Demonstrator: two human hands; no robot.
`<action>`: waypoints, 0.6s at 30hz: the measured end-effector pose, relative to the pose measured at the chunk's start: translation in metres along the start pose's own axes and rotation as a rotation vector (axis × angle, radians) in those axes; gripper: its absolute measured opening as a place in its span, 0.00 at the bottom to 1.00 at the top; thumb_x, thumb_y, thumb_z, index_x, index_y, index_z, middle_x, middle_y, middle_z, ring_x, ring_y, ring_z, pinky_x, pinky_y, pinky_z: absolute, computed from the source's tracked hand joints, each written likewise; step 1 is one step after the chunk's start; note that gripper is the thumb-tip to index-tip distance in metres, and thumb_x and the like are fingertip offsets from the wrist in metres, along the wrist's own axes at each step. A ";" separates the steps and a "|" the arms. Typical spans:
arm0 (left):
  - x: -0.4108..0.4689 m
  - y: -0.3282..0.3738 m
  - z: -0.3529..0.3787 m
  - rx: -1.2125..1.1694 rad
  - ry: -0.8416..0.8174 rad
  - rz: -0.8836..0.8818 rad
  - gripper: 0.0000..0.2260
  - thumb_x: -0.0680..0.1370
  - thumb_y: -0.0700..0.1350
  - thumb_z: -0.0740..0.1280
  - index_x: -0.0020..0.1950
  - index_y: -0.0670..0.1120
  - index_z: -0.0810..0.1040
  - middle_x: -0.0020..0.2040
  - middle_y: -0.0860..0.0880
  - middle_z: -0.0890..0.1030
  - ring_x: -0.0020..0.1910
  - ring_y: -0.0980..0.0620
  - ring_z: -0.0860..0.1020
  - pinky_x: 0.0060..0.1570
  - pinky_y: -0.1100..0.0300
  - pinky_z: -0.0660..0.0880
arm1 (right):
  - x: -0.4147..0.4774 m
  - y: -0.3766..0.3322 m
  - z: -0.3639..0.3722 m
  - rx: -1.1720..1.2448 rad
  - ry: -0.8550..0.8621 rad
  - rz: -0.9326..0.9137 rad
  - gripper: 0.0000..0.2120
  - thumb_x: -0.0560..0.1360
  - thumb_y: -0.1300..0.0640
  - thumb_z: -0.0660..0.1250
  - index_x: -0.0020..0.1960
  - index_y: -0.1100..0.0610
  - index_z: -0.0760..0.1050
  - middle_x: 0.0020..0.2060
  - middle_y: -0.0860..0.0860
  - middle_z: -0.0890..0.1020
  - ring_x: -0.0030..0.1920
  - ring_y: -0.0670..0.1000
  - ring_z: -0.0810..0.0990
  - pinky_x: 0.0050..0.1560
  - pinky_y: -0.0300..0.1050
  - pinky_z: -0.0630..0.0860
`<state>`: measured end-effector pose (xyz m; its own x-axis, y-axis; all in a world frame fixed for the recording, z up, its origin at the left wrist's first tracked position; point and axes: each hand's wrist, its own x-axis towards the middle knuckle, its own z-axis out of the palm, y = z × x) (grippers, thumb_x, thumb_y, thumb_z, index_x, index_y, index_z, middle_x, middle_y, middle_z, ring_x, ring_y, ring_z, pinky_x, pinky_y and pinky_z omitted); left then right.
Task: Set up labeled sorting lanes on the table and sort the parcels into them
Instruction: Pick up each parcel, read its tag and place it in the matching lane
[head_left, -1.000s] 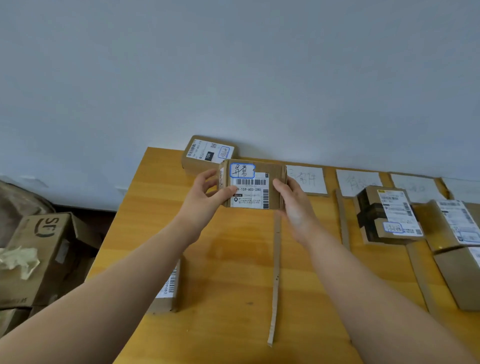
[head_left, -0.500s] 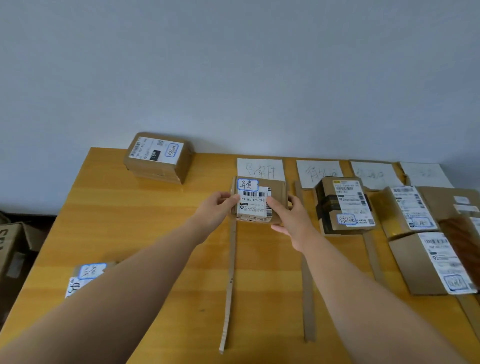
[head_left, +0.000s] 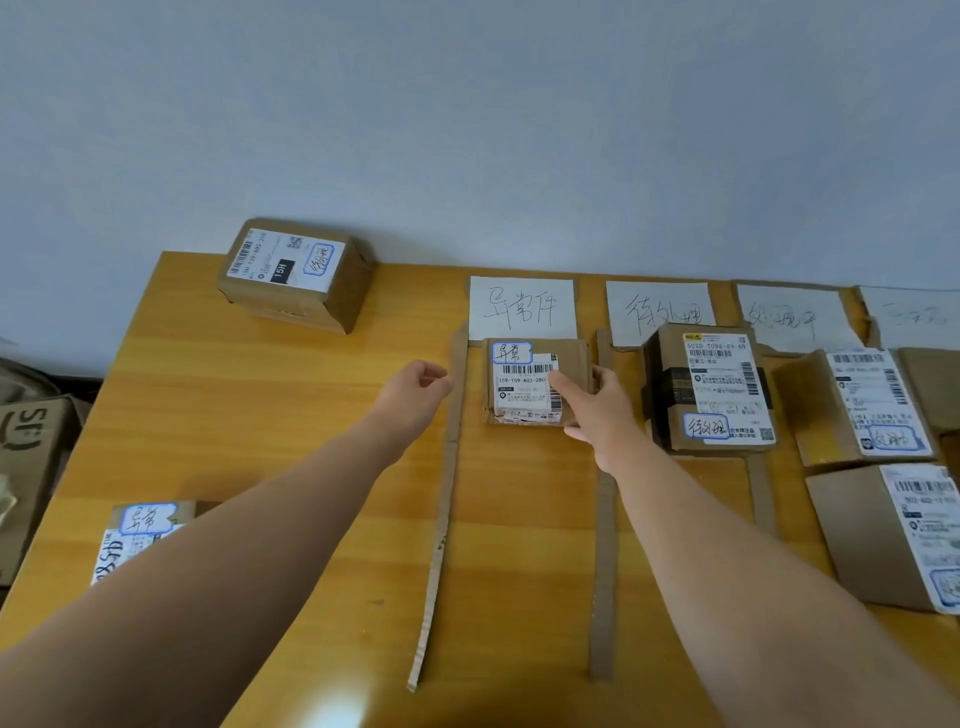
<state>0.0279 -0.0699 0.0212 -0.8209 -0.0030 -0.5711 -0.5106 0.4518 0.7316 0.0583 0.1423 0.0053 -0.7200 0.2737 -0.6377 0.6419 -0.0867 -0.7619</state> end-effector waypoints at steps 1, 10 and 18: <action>0.001 0.000 0.001 -0.001 0.001 -0.001 0.10 0.80 0.48 0.63 0.59 0.47 0.74 0.55 0.47 0.77 0.57 0.48 0.75 0.61 0.50 0.73 | 0.002 0.000 0.000 0.001 0.000 0.005 0.31 0.74 0.53 0.71 0.72 0.54 0.60 0.57 0.54 0.78 0.55 0.54 0.79 0.64 0.60 0.73; 0.004 0.003 0.007 0.025 -0.004 0.011 0.09 0.80 0.49 0.62 0.59 0.48 0.74 0.54 0.49 0.77 0.57 0.48 0.75 0.61 0.50 0.74 | 0.019 0.006 0.004 -0.086 0.052 -0.030 0.32 0.72 0.49 0.72 0.70 0.54 0.61 0.59 0.55 0.79 0.56 0.55 0.80 0.53 0.49 0.77; -0.001 -0.001 -0.004 0.059 0.033 0.027 0.11 0.80 0.49 0.62 0.61 0.46 0.74 0.55 0.48 0.77 0.57 0.48 0.75 0.59 0.51 0.74 | 0.015 0.001 0.011 -0.396 0.214 -0.155 0.32 0.71 0.43 0.70 0.69 0.55 0.64 0.61 0.53 0.77 0.56 0.53 0.79 0.52 0.52 0.81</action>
<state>0.0285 -0.0736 0.0226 -0.8426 -0.0192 -0.5382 -0.4732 0.5035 0.7229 0.0448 0.1358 -0.0062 -0.7715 0.4492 -0.4505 0.6121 0.3310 -0.7182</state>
